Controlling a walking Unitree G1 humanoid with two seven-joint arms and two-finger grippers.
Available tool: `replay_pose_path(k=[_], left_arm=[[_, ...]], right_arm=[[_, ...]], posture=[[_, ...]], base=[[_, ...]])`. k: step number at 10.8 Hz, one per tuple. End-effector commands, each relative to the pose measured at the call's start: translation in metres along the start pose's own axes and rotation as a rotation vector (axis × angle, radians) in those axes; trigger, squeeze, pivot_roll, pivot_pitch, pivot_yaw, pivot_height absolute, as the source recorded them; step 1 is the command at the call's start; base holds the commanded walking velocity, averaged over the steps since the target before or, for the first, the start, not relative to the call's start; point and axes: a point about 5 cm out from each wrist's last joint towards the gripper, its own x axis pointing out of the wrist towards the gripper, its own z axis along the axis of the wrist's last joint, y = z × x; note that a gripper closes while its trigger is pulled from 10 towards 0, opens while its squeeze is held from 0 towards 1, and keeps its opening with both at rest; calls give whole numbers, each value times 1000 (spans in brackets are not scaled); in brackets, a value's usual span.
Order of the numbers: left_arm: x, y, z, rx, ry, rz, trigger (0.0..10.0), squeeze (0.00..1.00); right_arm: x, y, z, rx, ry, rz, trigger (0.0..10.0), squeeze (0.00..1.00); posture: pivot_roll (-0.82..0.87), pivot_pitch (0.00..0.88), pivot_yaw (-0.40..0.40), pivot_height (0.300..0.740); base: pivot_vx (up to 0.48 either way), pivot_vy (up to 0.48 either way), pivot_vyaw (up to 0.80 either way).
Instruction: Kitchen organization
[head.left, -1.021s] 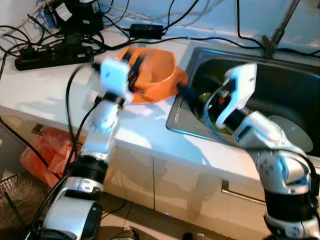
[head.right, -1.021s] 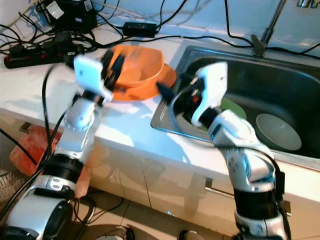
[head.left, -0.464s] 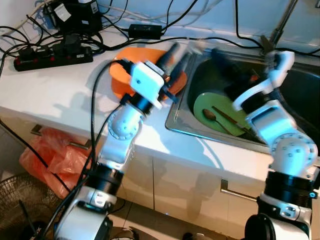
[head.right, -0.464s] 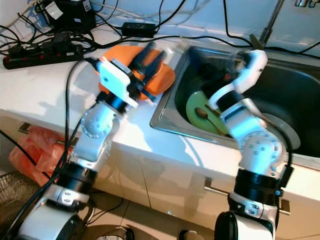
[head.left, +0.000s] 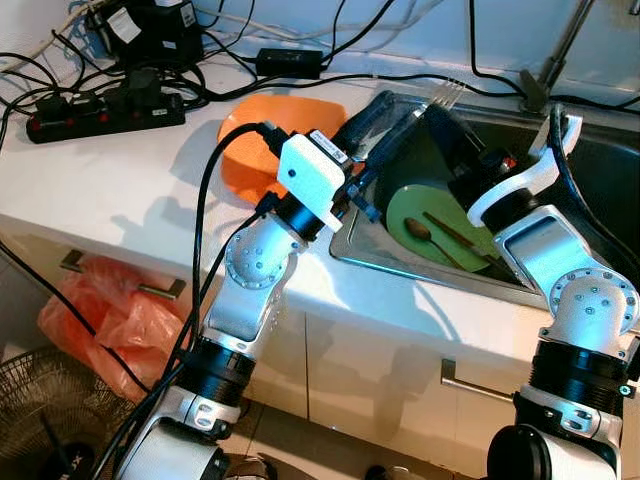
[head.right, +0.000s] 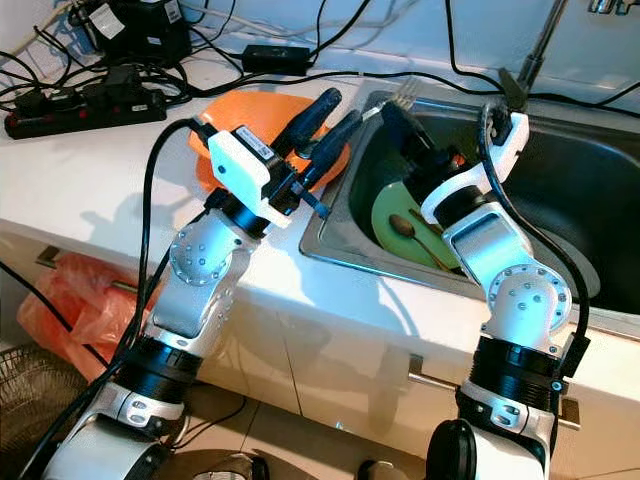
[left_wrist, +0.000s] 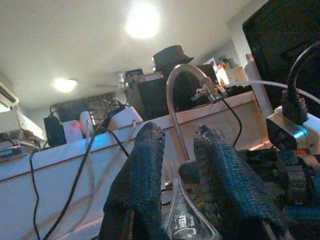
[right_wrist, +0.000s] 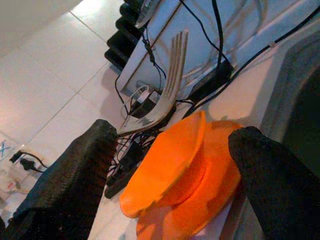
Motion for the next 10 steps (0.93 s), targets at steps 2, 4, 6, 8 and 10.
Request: replay_pose_path(k=[2,4,6,8,10], left_arm=[[2,-4,5,-18,-17,-17,0,0],[2,-8,4,-30,-11,-30,0,0],[1,-9,2,-39,2,-30,0,0],[0,-10,2,-43,9,-28,0,0],[0,-10,1,-47,15,-28,0,0]], right_arm=[[5,2,1,3,15,4,10000,0],[12,1,2,20,14,10,10000,0],[16,6,2,31,15,36,10000,0],[18,7,1,35,20,48,10000,0],[23,11,0,46,25,66,5569,0]], posture=[[-5,102,26,740],[-5,104,27,740],[-4,107,28,740],[-5,108,25,740],[-6,109,26,740]], base=[[0,0,0],[0,0,0],[0,0,0],[0,0,0],[0,0,0]])
